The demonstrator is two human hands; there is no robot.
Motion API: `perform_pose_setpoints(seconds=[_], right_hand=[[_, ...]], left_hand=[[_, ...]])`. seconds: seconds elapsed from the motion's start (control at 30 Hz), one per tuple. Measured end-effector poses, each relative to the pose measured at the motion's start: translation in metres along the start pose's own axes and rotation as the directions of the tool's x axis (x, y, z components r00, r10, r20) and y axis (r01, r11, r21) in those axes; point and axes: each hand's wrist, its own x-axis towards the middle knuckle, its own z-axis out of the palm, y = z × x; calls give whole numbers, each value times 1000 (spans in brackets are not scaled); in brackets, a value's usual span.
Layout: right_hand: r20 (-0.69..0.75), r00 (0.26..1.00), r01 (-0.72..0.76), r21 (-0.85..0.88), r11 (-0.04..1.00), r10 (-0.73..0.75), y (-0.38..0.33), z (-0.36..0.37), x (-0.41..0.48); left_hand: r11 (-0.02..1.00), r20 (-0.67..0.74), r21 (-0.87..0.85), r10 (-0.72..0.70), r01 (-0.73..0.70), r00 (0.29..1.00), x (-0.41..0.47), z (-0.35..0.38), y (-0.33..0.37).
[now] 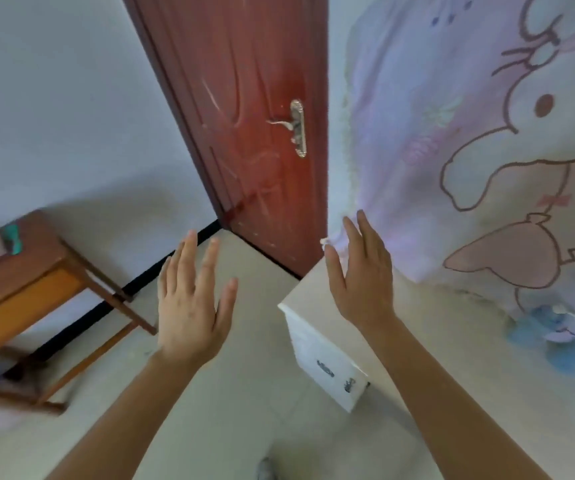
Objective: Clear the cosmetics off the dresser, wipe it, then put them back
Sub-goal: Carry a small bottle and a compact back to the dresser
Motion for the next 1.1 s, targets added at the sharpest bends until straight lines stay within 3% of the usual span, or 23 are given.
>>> perform_pose_setpoints(seconds=[0.17,0.37,0.53,0.67,0.97,1.1], right_hand=[[106,937,323,104,941,-334,-150,103,5],[215,745,595,215,774,-632,-336,223,-25],[277,656,633,305,712,-702,-461,303,-50],[290,624,645,333,688,-725,-522,354,-49],[388,607,624,308,718,-694,-560,501,-3],[447,604,595,299,746,-660,-592,592,43]], left_hand=[[955,-140,178,-215,238,967,-63,-83,-131],[836,-231,300,-404,460,885,-140,-171,-279],[750,-293,346,-485,564,824,-172,-225,-385],[736,-283,357,-502,575,818,-167,-244,-457],[730,-122,355,-583,583,804,-130,-190,-617],[680,-73,395,-647,618,759,-89,-166,-701]])
